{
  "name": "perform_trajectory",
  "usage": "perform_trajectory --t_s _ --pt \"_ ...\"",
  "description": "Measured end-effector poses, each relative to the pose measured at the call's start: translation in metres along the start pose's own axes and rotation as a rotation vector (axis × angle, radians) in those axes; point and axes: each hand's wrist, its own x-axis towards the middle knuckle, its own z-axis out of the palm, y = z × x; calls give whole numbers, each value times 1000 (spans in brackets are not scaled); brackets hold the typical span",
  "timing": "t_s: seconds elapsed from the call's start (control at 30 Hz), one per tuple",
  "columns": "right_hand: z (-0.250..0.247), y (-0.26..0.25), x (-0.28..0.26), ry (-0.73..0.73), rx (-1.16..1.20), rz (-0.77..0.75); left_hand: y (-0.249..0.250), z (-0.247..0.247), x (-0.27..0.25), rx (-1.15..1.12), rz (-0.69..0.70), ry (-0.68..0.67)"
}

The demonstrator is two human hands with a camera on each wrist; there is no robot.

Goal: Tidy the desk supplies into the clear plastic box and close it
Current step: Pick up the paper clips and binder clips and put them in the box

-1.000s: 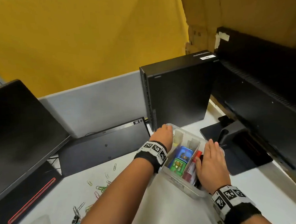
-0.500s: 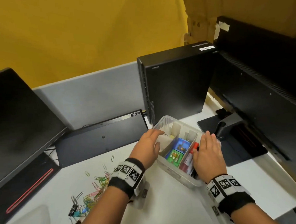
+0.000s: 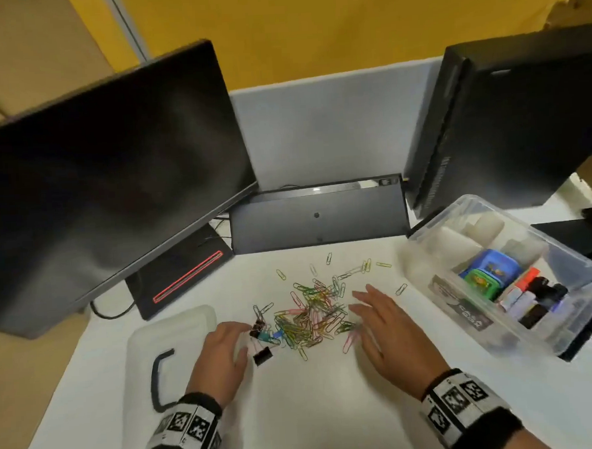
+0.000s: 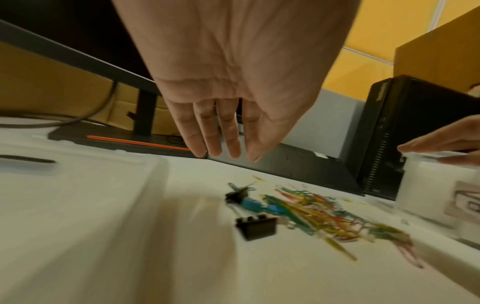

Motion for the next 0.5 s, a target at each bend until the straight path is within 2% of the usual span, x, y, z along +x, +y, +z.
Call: perform_trajectory --t_s 0.17,0.27,0.37,0.5 --pt "51 -48 17 -217 22 -304 -13 -10 19 55 84 -128" --pt "77 -71 33 -245 -29 -458 -9 -6 40 113 170 -217" --pt "105 -85 45 -269 -92 -536 -9 0 56 178 239 -299" --pt "119 -88 47 -321 -214 -568 -18 5 64 243 265 -308"
